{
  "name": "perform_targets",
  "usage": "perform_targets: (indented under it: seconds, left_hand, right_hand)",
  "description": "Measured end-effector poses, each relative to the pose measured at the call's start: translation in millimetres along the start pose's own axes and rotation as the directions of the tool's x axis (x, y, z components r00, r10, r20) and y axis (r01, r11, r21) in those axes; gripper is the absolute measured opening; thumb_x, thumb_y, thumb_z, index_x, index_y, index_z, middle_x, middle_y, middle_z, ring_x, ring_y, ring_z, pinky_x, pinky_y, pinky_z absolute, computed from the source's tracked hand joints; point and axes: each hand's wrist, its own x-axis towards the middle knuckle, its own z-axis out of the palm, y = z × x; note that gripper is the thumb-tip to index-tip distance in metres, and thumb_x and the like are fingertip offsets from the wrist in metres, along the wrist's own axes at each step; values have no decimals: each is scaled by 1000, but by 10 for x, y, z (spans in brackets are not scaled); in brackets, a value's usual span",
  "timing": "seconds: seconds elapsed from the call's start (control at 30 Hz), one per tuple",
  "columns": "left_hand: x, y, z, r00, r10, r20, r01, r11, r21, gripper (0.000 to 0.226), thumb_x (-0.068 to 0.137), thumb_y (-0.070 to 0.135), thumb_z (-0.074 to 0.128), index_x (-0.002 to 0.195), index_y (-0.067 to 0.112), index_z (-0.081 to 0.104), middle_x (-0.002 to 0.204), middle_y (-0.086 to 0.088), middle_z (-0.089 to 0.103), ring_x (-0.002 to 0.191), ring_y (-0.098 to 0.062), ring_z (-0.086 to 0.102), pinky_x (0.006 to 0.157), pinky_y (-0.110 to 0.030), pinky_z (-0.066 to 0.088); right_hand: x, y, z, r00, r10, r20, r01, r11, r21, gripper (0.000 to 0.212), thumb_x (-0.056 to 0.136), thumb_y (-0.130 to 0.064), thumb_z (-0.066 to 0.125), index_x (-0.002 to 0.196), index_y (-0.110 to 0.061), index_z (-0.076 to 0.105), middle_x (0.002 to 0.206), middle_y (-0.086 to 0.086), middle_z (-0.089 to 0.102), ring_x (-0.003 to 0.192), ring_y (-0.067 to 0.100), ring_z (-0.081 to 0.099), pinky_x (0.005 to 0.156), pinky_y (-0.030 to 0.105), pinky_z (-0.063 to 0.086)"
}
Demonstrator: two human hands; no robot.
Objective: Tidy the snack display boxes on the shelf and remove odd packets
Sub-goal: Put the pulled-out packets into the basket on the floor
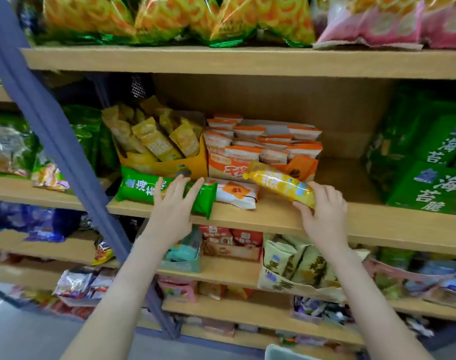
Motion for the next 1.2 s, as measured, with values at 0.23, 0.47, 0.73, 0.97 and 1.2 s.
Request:
perform_targets:
  seconds: [0.23, 0.47, 0.73, 0.97, 1.2]
  left_hand:
    - [-29, 93, -100, 970, 142, -196, -153, 987, -43, 78, 49, 8, 86, 122, 12, 61, 100, -17, 61, 95, -34, 59, 101, -55, 39]
    - [-413, 531, -260, 921, 190, -339, -233, 968, -89, 76, 61, 3, 74, 131, 19, 49, 103, -20, 60, 93, -36, 53, 89, -46, 37]
    - [-971, 1287, -258, 911, 252, -326, -323, 928, -186, 77, 63, 2, 70, 135, 17, 48, 109, -20, 62, 102, -34, 54, 98, -48, 39]
    - [-1745, 2402, 419, 938, 339, 74, -306, 907, -290, 101, 40, 30, 91, 130, 20, 46, 98, -10, 65, 90, -26, 53, 82, -39, 46]
    - [-2569, 3312, 1413, 815, 316, 486, -161, 929, -334, 108, 21, 33, 97, 121, 20, 56, 86, -12, 65, 75, -30, 65, 65, -36, 57]
  right_hand:
    - [-76, -277, -40, 999, -48, 16, 48, 998, 46, 46, 84, -23, 72, 125, -9, 57, 108, 10, 56, 102, 28, 47, 87, 37, 32]
    - [-393, -199, -169, 999, -54, -9, 55, 991, 124, 45, 84, -21, 74, 123, -8, 57, 108, 10, 57, 101, 29, 50, 79, 28, 23]
    - [-1073, 228, -372, 991, -112, -76, 122, 980, 157, 44, 83, -29, 60, 116, -1, 60, 103, 11, 58, 98, 23, 46, 86, 30, 32]
    - [-2125, 1265, -464, 967, -85, 240, 46, 985, 165, 44, 81, -34, 56, 116, -6, 58, 101, 11, 60, 94, 31, 52, 82, 40, 38]
    - [-3403, 2562, 20, 788, 143, 599, -122, 990, -75, 50, 68, -40, 47, 111, -17, 55, 92, 11, 62, 90, 29, 50, 69, 39, 45]
